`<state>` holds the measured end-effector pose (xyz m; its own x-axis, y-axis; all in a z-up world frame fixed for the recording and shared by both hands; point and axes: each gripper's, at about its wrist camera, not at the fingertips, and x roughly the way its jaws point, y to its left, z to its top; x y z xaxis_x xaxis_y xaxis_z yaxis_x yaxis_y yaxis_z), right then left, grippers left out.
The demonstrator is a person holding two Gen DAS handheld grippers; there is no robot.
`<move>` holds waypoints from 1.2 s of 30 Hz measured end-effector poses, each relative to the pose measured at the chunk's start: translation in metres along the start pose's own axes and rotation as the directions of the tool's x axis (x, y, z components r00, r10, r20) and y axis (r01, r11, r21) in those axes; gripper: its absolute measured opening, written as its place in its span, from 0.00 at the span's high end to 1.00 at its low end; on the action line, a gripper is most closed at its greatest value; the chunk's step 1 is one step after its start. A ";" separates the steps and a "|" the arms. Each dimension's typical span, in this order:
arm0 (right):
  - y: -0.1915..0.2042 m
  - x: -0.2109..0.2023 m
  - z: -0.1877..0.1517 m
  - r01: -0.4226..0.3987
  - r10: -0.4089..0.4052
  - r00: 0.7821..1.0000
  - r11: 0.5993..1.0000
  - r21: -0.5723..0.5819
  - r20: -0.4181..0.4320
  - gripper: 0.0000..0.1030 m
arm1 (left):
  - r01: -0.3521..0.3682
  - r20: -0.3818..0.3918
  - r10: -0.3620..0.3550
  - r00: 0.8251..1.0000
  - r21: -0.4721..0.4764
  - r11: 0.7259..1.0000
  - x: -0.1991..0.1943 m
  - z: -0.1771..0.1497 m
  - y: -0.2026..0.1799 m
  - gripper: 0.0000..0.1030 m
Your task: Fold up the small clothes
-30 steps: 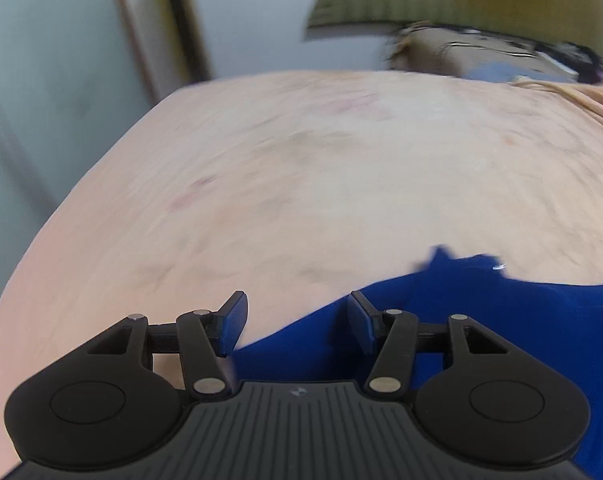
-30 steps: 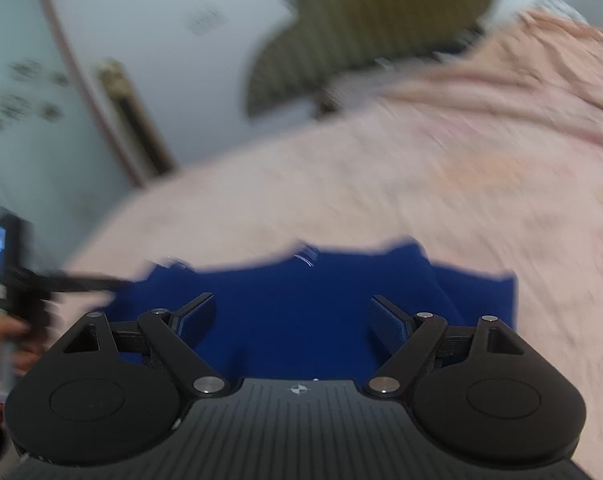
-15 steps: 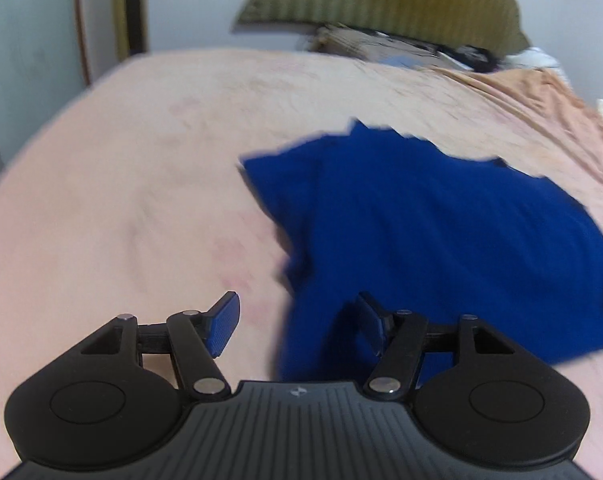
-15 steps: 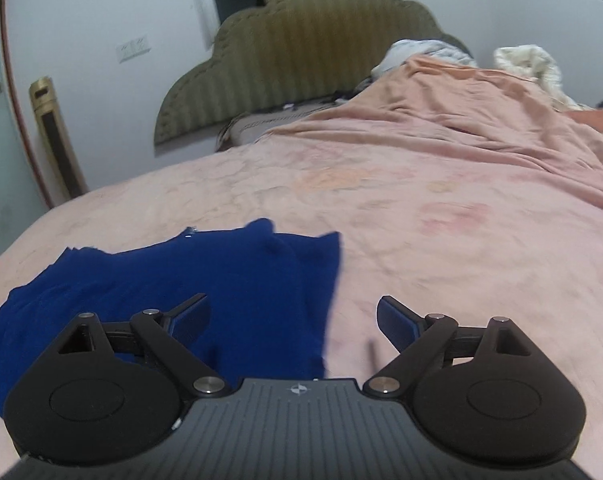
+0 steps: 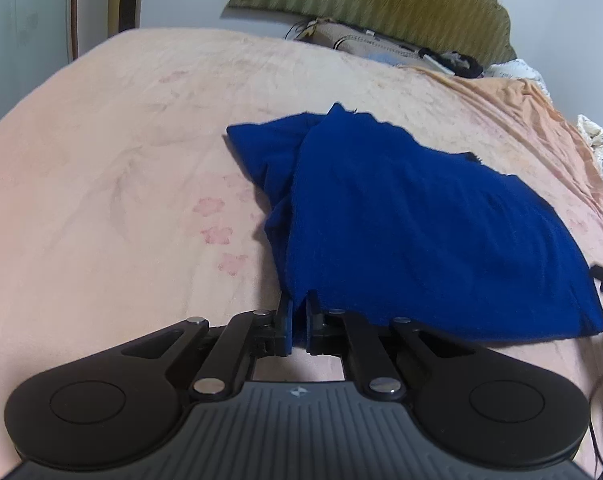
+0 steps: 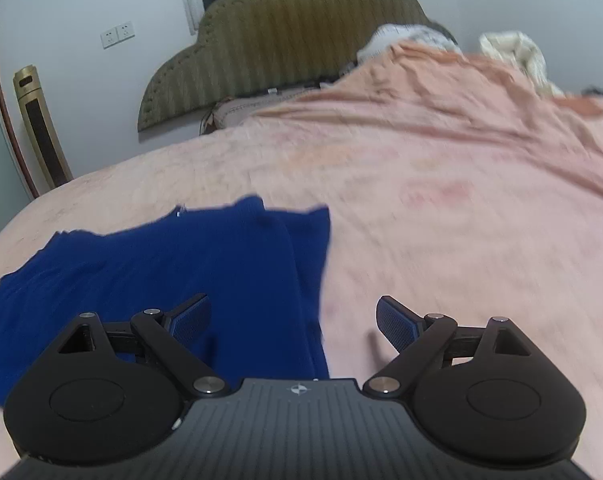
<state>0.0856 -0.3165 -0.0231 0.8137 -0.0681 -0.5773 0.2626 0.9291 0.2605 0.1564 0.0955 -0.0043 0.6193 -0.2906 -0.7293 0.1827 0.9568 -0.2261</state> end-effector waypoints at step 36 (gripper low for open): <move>0.070 -0.009 -0.052 -0.055 0.046 0.998 0.978 -0.201 -0.053 0.48 | -0.303 0.024 0.303 0.953 0.116 0.946 0.019 -0.007 -0.076 0.92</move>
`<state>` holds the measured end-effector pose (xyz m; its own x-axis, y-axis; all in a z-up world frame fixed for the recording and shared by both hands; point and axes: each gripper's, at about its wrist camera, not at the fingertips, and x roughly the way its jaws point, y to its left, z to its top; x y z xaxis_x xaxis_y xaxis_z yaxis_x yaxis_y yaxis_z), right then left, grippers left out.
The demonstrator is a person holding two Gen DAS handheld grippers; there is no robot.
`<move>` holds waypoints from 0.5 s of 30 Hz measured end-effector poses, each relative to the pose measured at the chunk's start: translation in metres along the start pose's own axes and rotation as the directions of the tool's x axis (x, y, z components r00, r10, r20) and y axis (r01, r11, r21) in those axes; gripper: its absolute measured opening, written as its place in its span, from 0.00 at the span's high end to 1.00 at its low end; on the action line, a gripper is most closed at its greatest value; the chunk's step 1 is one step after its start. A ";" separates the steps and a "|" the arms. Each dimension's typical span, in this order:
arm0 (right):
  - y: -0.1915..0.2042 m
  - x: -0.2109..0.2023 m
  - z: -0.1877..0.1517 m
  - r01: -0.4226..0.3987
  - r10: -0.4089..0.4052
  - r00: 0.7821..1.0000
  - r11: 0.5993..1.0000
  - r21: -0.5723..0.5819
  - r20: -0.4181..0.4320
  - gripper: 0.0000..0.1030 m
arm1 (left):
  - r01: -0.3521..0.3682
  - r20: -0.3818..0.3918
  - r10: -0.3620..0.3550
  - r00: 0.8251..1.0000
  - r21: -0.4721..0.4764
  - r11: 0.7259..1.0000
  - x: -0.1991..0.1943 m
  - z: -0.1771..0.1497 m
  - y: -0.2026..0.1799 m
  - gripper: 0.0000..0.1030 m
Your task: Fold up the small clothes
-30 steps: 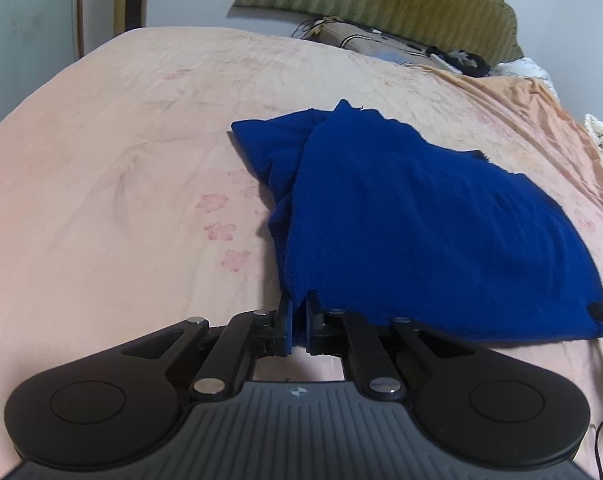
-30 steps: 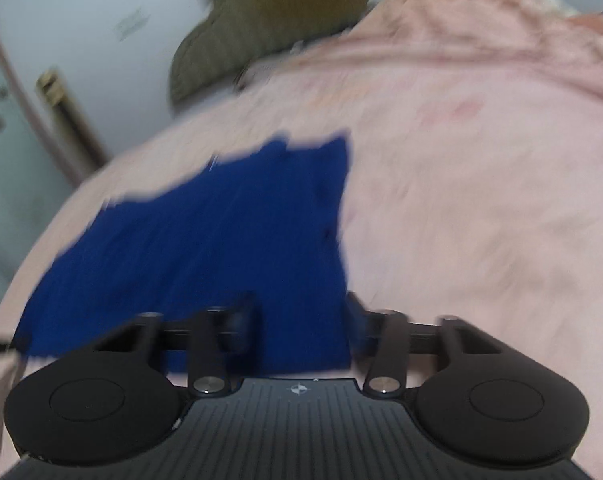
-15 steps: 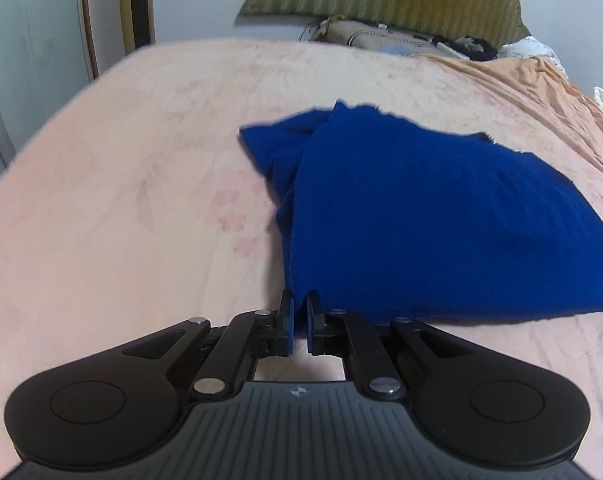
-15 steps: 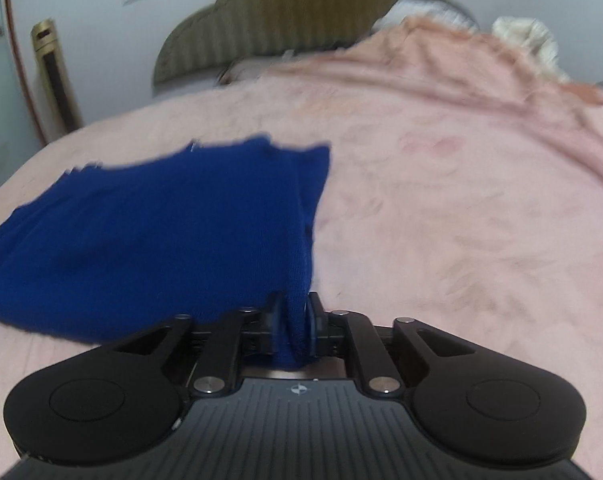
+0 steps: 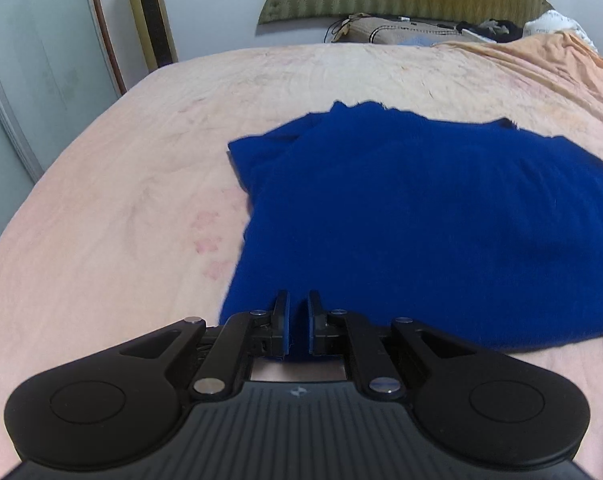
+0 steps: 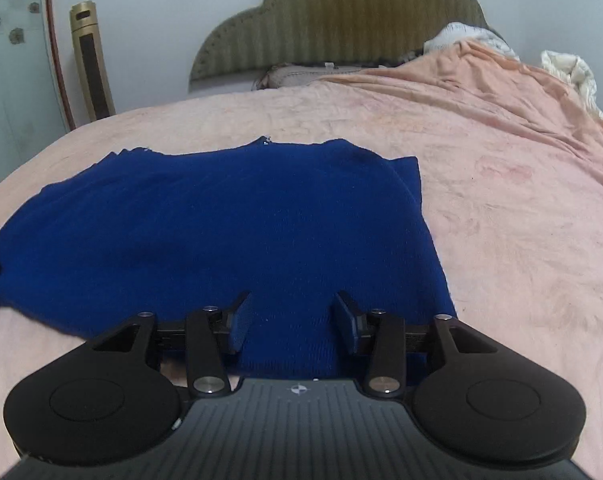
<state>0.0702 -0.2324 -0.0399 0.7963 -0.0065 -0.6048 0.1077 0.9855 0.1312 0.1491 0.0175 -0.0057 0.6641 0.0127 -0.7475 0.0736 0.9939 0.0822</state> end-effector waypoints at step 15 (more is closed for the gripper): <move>0.009 0.000 -0.006 -0.011 0.011 1.000 0.999 -0.031 0.016 0.31 | -0.022 0.010 0.022 1.000 0.006 1.000 -0.003 -0.010 0.004 0.92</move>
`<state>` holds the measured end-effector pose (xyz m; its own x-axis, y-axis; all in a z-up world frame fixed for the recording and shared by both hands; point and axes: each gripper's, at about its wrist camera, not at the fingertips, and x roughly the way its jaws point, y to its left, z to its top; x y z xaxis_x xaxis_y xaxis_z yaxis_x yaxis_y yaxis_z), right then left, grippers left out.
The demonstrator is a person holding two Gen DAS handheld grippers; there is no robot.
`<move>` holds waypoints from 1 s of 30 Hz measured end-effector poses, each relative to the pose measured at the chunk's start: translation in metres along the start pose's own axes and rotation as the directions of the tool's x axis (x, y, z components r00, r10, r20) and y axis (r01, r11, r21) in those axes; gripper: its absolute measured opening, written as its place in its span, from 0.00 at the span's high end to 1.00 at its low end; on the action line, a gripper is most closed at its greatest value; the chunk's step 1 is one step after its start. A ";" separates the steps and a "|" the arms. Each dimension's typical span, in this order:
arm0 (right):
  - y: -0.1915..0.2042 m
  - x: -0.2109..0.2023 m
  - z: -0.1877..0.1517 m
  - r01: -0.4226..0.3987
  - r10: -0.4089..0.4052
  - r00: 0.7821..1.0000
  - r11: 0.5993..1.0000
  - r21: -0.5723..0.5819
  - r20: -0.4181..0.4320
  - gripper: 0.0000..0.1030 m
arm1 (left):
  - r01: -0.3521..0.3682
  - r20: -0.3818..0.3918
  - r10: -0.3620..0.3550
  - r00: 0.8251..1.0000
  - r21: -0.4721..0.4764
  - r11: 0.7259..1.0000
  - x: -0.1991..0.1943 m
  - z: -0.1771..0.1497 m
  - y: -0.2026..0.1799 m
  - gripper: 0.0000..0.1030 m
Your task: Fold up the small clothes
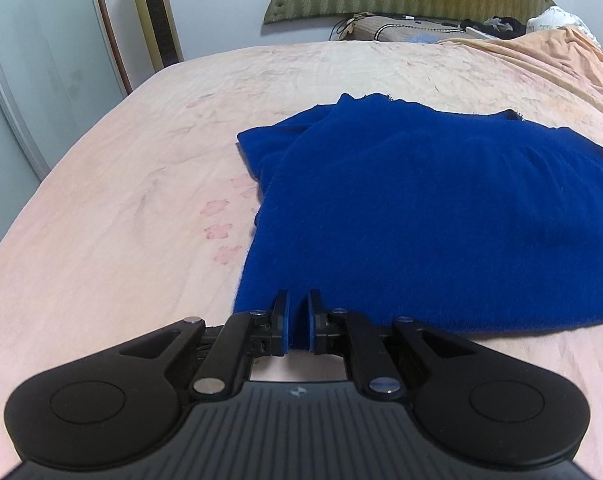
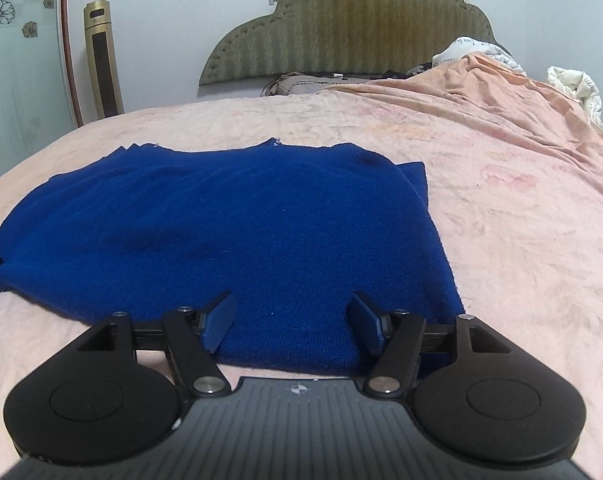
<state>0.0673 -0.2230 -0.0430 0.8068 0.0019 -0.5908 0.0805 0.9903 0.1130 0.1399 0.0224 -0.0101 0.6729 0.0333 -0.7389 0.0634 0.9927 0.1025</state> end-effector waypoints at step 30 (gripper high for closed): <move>0.035 0.010 0.004 0.007 -0.010 0.998 0.999 -0.047 -0.058 0.00 | -0.032 0.128 0.031 0.991 0.004 0.999 0.010 -0.006 -0.047 0.25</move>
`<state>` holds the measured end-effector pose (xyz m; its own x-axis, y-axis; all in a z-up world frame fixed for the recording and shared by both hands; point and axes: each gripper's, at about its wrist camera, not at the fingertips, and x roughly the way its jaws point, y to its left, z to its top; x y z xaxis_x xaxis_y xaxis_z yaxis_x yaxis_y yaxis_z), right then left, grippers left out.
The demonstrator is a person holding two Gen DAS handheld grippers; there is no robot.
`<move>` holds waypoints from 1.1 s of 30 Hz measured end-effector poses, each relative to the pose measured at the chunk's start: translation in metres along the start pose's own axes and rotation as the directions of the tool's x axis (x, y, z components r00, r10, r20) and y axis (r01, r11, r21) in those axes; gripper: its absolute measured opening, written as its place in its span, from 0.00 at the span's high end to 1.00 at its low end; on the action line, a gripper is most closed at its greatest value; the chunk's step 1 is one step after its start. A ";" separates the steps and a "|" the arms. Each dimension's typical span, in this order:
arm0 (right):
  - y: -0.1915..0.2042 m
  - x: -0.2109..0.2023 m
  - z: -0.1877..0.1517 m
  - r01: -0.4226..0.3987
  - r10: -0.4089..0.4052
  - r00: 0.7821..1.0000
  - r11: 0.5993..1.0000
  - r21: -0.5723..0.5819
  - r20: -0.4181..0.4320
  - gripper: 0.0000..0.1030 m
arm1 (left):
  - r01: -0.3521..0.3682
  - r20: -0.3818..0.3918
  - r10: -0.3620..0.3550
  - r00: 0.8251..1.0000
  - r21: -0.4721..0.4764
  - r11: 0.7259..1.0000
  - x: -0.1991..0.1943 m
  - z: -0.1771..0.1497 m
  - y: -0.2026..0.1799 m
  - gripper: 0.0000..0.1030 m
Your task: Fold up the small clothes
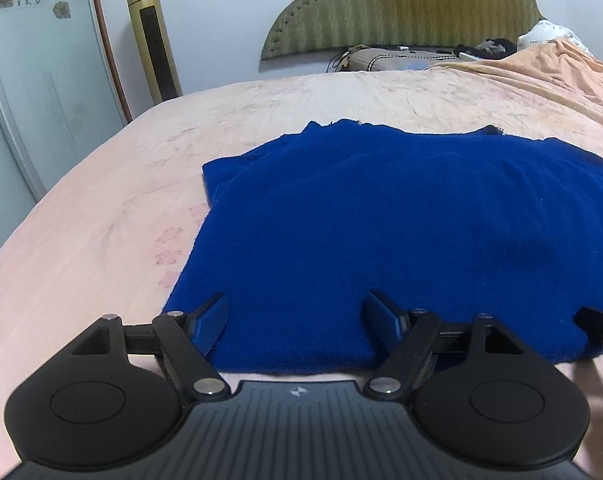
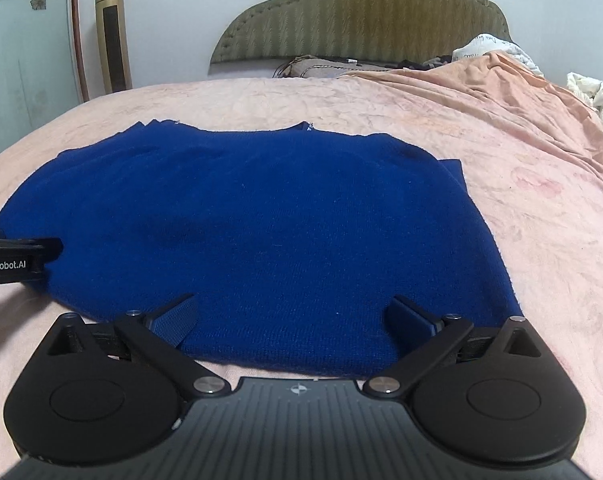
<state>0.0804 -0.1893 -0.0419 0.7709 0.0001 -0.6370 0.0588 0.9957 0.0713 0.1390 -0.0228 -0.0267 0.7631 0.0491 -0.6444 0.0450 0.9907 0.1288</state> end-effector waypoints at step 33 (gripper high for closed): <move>0.043 -0.027 0.005 0.023 -0.006 0.996 0.982 -0.185 0.091 0.04 | -0.001 -0.026 0.000 1.000 -0.031 1.000 0.014 0.042 0.066 0.24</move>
<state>0.0655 -0.1473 -0.0183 0.8251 -0.0146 -0.5647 -0.0416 0.9954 -0.0865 0.1796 0.0375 0.0039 0.7462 0.0524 -0.6636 0.0241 0.9941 0.1056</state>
